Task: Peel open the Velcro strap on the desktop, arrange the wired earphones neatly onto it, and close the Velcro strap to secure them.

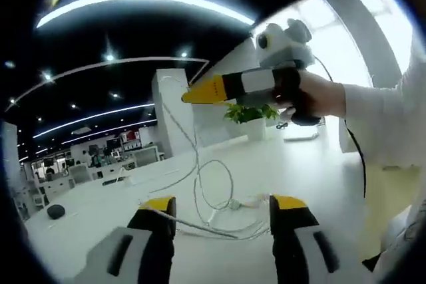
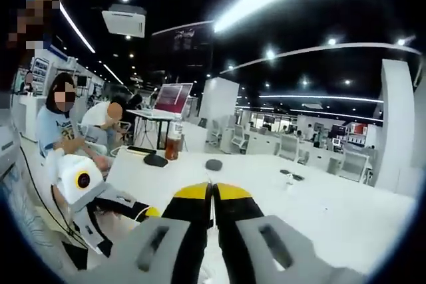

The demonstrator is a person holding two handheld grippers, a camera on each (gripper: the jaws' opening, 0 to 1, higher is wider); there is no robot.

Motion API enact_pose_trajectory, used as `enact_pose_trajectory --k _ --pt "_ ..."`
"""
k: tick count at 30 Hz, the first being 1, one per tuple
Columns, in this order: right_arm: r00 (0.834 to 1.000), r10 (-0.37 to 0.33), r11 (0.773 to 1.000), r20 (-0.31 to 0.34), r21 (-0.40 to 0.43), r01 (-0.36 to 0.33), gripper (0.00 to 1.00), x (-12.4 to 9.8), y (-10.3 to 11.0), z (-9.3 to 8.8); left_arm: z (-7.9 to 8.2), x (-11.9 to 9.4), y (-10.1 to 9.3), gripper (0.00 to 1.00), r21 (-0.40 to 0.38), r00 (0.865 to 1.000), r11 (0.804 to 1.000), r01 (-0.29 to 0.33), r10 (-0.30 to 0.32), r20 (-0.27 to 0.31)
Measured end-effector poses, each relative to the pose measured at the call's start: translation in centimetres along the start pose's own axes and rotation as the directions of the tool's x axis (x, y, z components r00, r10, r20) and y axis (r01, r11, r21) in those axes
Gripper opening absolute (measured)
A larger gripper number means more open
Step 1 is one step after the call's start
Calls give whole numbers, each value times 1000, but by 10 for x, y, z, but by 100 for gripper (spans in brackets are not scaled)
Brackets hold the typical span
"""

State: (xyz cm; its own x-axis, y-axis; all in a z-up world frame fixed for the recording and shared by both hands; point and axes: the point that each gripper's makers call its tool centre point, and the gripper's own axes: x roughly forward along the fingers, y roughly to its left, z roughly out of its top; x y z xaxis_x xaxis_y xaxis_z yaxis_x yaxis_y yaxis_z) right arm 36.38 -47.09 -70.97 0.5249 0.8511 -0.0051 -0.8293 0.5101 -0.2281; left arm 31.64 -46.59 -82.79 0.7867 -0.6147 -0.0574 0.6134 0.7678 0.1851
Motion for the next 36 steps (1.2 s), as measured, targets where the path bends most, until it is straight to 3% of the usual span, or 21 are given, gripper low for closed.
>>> enact_pose_trajectory --k 3,6,9,15,23,29,36 --pt "1000 6 1000 2 3 -6 4 1 3 0 -1 2 6 43 7 999 999 -42 42 -8" --pt "1000 10 1000 5 7 -10 4 1 6 1 4 2 21 28 -38 996 995 -93 93 8" --pt "1000 13 1000 9 9 -13 4 0 7 2 7 1 28 23 -70 995 993 -99 100 20" --pt "1000 23 1000 13 12 -23 4 -2 9 3 11 -1 42 7 -54 992 991 -122 124 25" --pt "1000 26 1000 4 1 -26 4 -3 7 -1 22 -4 55 6 -44 989 990 -137 139 39" --pt "999 32 999 -35 -16 -33 5 -7 4 -17 33 -9 69 5 -18 986 987 -157 158 56" --pt "989 82 997 -124 0 -83 13 -17 9 -45 27 -8 73 5 -5 986 987 -160 160 36"
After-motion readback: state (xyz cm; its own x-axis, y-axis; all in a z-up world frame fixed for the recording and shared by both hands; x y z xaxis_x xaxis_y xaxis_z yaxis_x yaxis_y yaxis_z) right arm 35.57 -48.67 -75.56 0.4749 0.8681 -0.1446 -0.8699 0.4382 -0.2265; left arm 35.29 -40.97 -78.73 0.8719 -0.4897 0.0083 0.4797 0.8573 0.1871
